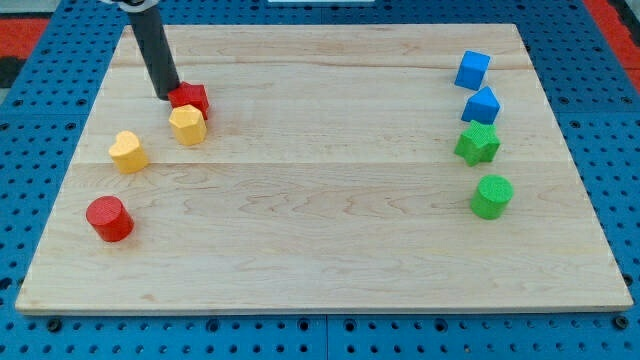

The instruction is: Push your arm closer to the yellow heart

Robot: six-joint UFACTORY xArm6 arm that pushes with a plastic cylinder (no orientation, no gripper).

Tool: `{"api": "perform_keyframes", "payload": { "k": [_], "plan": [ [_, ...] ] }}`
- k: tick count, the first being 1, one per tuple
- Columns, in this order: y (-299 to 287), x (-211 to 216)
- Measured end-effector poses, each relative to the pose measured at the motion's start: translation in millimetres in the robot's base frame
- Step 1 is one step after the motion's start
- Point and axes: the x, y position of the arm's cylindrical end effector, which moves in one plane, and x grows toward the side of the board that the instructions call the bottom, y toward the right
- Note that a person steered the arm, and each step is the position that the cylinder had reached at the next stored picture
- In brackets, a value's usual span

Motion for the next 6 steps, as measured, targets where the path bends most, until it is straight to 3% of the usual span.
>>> {"api": "perform_keyframes", "payload": {
  "k": [1, 2, 4, 6],
  "plan": [
    [-48, 9],
    [-69, 45],
    [-69, 129],
    [-32, 124]
  ]
}}
